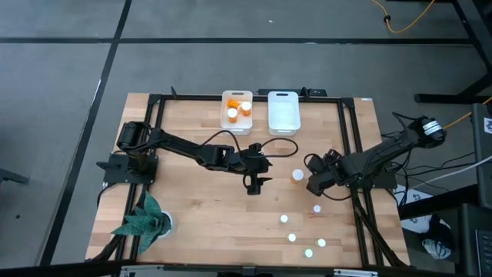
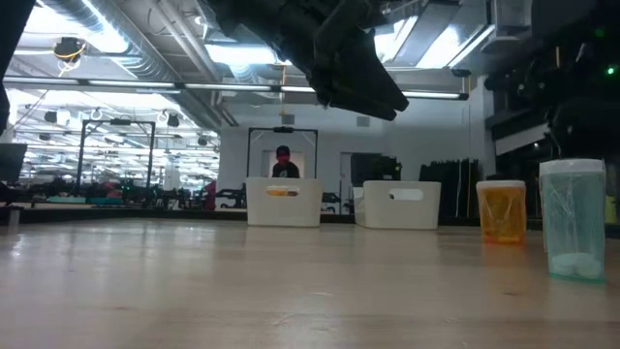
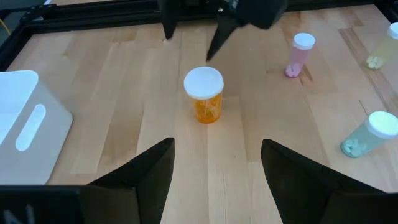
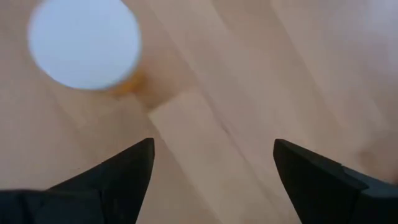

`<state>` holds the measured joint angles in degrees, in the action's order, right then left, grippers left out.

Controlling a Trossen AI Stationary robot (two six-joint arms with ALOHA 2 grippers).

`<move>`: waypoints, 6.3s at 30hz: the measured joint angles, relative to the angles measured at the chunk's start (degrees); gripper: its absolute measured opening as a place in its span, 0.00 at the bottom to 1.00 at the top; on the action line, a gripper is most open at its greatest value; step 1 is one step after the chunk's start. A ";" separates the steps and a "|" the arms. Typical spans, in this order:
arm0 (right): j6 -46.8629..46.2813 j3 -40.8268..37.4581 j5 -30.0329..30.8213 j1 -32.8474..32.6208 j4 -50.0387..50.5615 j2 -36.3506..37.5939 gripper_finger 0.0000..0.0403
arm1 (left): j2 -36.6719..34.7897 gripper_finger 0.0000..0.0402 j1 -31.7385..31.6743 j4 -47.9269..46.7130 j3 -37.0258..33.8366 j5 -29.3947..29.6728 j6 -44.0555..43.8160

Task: Pick and place medicine bottles into bin by pill shape (circle, oval)
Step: Put the orange capsule bottle into the left white bin

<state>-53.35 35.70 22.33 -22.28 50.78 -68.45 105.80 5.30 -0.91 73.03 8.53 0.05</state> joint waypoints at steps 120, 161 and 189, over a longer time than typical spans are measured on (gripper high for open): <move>-1.87 8.22 6.56 7.96 17.66 4.02 0.82 | 23.21 0.55 -7.50 3.91 17.05 -6.75 -2.45; -1.89 8.08 6.58 7.96 17.23 4.04 0.82 | 17.52 0.44 -8.30 -1.07 17.09 -5.64 2.72; -1.86 7.98 6.52 7.96 15.39 4.02 0.82 | -17.57 0.44 -28.06 13.90 -20.14 1.18 0.55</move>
<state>-55.21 43.68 28.85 -14.33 66.17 -64.42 88.23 -22.76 12.99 52.90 9.72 0.61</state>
